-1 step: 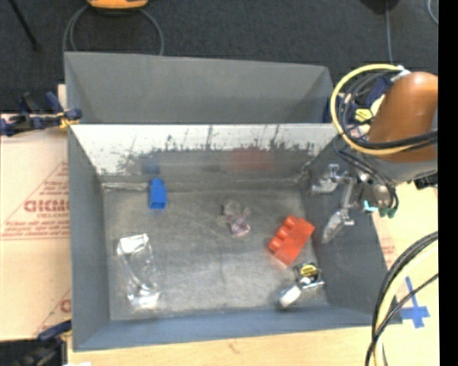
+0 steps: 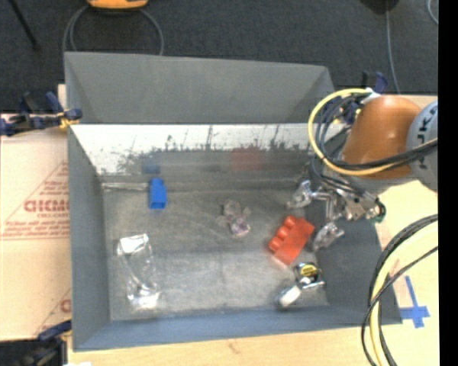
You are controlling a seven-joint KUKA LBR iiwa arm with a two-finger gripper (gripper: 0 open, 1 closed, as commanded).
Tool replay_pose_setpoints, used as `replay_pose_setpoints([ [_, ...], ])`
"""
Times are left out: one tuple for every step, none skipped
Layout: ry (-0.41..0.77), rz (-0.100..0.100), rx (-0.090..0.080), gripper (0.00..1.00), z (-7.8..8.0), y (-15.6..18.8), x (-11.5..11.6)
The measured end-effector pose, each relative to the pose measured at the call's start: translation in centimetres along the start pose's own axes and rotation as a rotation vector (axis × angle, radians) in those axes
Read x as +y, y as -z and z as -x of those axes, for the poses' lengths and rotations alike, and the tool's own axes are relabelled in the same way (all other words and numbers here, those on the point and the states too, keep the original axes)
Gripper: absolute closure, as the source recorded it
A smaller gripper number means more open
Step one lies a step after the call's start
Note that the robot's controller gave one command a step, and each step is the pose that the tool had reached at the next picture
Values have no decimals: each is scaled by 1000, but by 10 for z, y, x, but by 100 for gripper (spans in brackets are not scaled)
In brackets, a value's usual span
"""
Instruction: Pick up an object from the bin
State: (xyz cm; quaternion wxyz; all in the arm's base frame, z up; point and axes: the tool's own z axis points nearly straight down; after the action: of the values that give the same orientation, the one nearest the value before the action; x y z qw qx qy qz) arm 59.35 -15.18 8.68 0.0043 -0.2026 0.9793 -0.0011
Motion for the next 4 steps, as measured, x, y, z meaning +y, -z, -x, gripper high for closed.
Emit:
replay_pose_setpoints([
  [298, 1, 2, 0, 20, 15, 26],
  [589, 1, 1, 0, 21, 14, 32],
  [833, -5, -1, 0, 39, -10, 38],
  [1107, -9, -3, 0, 42, -10, 55],
])
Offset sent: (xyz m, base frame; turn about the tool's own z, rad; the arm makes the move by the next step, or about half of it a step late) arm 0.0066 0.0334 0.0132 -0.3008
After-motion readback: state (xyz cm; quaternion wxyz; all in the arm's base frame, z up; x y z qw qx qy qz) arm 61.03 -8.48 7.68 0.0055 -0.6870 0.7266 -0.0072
